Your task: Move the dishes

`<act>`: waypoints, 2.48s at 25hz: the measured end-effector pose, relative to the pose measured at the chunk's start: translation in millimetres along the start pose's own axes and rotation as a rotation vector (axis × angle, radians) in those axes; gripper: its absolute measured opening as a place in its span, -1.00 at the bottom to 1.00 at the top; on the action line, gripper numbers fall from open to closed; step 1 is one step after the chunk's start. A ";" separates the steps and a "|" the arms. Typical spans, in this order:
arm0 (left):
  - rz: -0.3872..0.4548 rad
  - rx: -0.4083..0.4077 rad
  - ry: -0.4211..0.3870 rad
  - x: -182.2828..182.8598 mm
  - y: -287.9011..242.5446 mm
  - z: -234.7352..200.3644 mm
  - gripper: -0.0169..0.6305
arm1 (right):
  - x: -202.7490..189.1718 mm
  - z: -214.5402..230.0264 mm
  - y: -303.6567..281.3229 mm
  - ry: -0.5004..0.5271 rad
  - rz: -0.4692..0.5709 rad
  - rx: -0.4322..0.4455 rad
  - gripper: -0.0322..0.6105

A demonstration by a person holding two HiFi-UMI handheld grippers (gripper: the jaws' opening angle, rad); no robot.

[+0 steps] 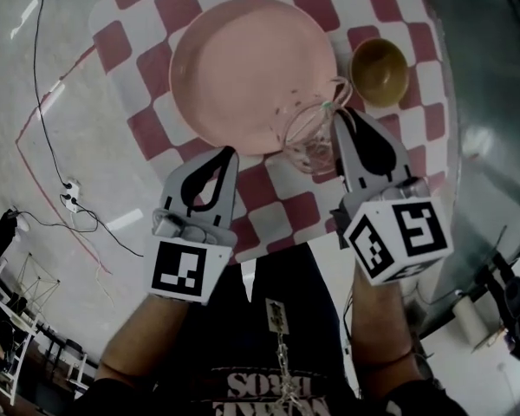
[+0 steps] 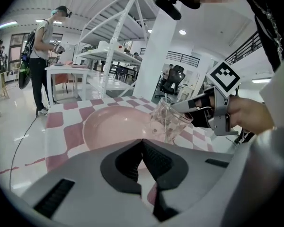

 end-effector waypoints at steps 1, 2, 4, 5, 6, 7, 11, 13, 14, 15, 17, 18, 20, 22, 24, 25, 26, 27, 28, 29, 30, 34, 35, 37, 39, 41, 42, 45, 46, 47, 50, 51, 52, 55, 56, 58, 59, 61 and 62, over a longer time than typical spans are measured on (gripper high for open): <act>-0.001 -0.004 -0.004 0.2 -2.5 6.6 -0.85 | -1.4 5.0 4.7 -0.001 0.000 -0.002 -0.71; -0.002 -0.008 -0.006 0.9 -5.0 13.0 -0.85 | -2.9 10.1 9.1 -0.002 0.000 -0.004 -0.71; -0.001 -0.013 -0.011 4.1 -10.1 24.9 -0.85 | -5.5 20.6 17.2 -0.008 -0.001 -0.007 -0.71; 0.001 -0.014 -0.016 5.8 -12.8 30.7 -0.85 | -7.1 26.1 20.9 -0.010 -0.002 -0.008 -0.71; 0.003 -0.015 -0.021 7.0 -15.5 36.3 -0.85 | -9.0 31.6 24.3 -0.011 -0.003 -0.008 -0.71; 0.002 -0.016 -0.023 7.2 -18.0 41.8 -0.85 | -11.4 36.9 27.2 -0.011 -0.005 -0.008 -0.71; -0.012 -0.010 -0.018 3.7 -25.2 57.6 -0.85 | -20.8 55.5 35.4 -0.020 -0.019 -0.005 -0.71; -0.015 -0.007 -0.017 2.5 -29.2 63.9 -0.85 | -24.8 63.5 38.3 -0.024 -0.028 -0.005 -0.71; -0.016 -0.006 -0.017 2.4 -31.7 67.0 -0.85 | -26.7 67.1 39.0 -0.024 -0.033 -0.004 -0.71; -0.017 -0.006 -0.017 2.6 -34.7 70.2 -0.85 | -28.8 70.4 39.2 -0.023 -0.038 -0.001 -0.71; -0.016 -0.007 -0.018 4.1 -41.5 77.4 -0.85 | -33.2 75.7 38.1 -0.011 -0.052 0.005 -0.71; -0.016 -0.010 -0.019 4.8 -45.0 81.6 -0.85 | -35.7 78.0 37.5 -0.003 -0.061 0.010 -0.71; -0.020 -0.015 -0.022 5.1 -51.6 90.5 -0.85 | -40.8 82.7 36.9 0.006 -0.076 0.021 -0.71; -0.026 -0.018 -0.021 4.6 -57.3 97.9 -0.85 | -45.2 88.4 37.7 0.009 -0.088 0.029 -0.71; -0.032 -0.015 -0.015 5.5 -61.3 101.9 -0.85 | -48.2 93.1 40.2 0.014 -0.099 0.033 -0.71; -0.034 -0.013 -0.014 6.7 -62.8 103.0 -0.85 | -49.6 95.1 41.9 0.017 -0.105 0.035 -0.71; -0.036 -0.012 -0.014 8.2 -64.6 103.8 -0.85 | -51.2 97.0 43.4 0.021 -0.113 0.036 -0.71; -0.036 -0.011 -0.016 9.7 -66.6 104.6 -0.85 | -53.3 99.1 44.7 0.024 -0.121 0.037 -0.71; -0.036 -0.012 -0.018 10.9 -68.7 105.5 -0.85 | -55.6 101.3 45.7 0.030 -0.130 0.036 -0.71; -0.035 -0.012 -0.020 11.8 -70.7 106.7 -0.85 | -57.8 103.5 46.5 0.039 -0.138 0.033 -0.71; -0.034 -0.013 -0.020 12.5 -72.5 108.0 -0.85 | -59.6 105.4 47.2 0.050 -0.144 0.028 -0.71; -0.035 -0.016 -0.023 12.1 -76.5 113.3 -0.85 | -63.6 109.4 47.4 0.065 -0.150 0.028 -0.71; -0.036 -0.015 -0.024 11.4 -76.8 114.3 -0.85 | -64.5 109.7 47.0 0.062 -0.151 0.031 -0.71; -0.036 -0.013 -0.025 11.3 -77.1 115.6 -0.85 | -65.6 109.9 46.2 0.063 -0.150 0.036 -0.71; -0.034 -0.010 -0.027 12.6 -76.9 116.1 -0.85 | -66.1 110.0 45.3 0.069 -0.148 0.035 -0.71; -0.033 -0.008 -0.027 13.7 -76.3 116.7 -0.85 | -66.1 109.7 43.8 0.074 -0.145 0.031 -0.70; -0.032 -0.008 -0.027 14.3 -76.0 117.2 -0.85 | -65.6 108.5 43.1 0.076 -0.143 0.033 -0.69; -0.026 -0.008 -0.031 16.4 -75.2 120.0 -0.85 | -62.6 102.7 44.0 0.096 -0.129 0.048 -0.65; -0.025 -0.011 -0.034 17.1 -74.9 121.6 -0.85 | -61.6 101.7 45.8 0.103 -0.123 0.050 -0.56; -0.024 -0.014 -0.037 17.6 -74.6 123.4 -0.85 | -60.6 101.6 48.2 0.106 -0.117 0.051 -0.48; -0.021 -0.024 -0.044 20.5 -73.0 127.0 -0.85 | -58.4 106.2 57.1 0.097 -0.099 0.042 -0.45; -0.017 -0.025 -0.044 21.9 -71.6 127.5 -0.85 | -57.1 108.3 60.8 0.094 -0.093 0.036 -0.45; -0.015 -0.025 -0.043 23.1 -69.7 127.6 -0.85 | -54.7 110.1 65.3 0.091 -0.080 0.028 -0.45; -0.010 -0.022 -0.033 22.8 -60.5 124.2 -0.85 | -40.2 110.6 82.9 0.079 0.004 -0.002 -0.46; -0.006 -0.017 -0.025 21.4 -55.8 121.4 -0.85 | -35.0 106.6 89.1 0.076 0.041 -0.002 -0.52; 0.007 -0.002 -0.004 15.9 -43.3 112.7 -0.85 | -25.5 87.0 99.5 0.064 0.126 0.054 -0.77; 0.012 0.006 0.000 11.7 -36.1 106.6 -0.85 | -21.3 72.4 102.7 0.057 0.170 0.099 -0.78; 0.018 0.020 -0.006 1.4 -22.4 89.6 -0.85 | -16.8 39.9 101.3 0.063 0.229 0.163 -0.79; 0.029 0.031 -0.004 -3.3 -15.7 79.0 -0.85 | -18.6 22.2 96.0 0.077 0.235 0.184 -0.79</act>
Point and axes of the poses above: the fingertips, and each gripper's own axes: y backward along the fingers, z to its right, x out of its top, the point moved 1 cm from there along y, backward along the fingers, and after that the axes turned 6 degrees about -y, right-handed, at the moved point
